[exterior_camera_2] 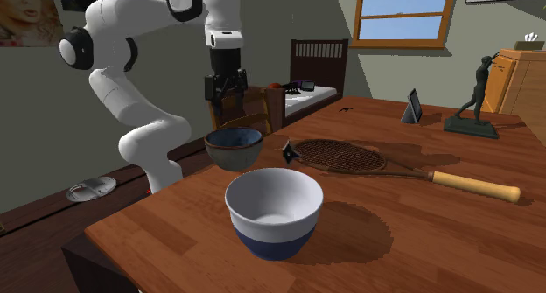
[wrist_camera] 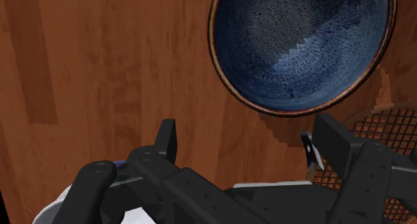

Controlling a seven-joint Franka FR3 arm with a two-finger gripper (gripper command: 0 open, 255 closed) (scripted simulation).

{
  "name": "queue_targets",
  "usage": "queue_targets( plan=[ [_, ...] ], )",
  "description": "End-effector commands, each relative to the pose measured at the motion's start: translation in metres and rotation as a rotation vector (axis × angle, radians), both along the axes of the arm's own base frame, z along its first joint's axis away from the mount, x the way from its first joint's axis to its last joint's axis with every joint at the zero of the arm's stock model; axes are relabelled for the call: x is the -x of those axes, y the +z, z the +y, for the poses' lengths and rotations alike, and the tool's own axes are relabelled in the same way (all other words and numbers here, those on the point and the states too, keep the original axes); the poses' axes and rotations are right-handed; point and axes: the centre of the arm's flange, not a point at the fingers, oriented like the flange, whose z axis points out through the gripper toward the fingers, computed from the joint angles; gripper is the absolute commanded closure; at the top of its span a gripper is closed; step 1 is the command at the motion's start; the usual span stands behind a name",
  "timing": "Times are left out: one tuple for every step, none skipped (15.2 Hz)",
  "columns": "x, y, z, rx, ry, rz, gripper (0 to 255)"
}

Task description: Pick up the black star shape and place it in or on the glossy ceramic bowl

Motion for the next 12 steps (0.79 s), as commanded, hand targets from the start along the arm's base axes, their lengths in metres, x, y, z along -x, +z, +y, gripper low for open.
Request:
queue_targets(
  plan=[
    [0.000,0.000,0.000,0.000,0.000,0.000,0],
    [-0.006,-0.001,0.019,0.045,-0.042,0.007,0],
    [-0.012,-0.002,0.038,0.090,-0.084,0.015,0],
    [-0.020,-0.005,0.057,0.135,-0.127,0.022,0],
    [-0.028,-0.008,0.075,0.180,-0.169,0.030,0],
    [-0.036,-0.012,0.092,0.225,-0.211,0.037,0],
    [-0.046,-0.018,0.109,0.270,-0.253,0.044,0],
    [-0.056,-0.023,0.126,0.316,-0.296,0.052,0],
    [-0.067,-0.030,0.141,0.361,-0.338,0.059,0],
    [-0.078,-0.038,0.156,0.406,-0.380,0.066,0],
    [-0.090,-0.046,0.170,0.451,-0.422,0.074,0],
    [-0.103,-0.055,0.183,0.496,-0.465,0.081,0]
  ],
)
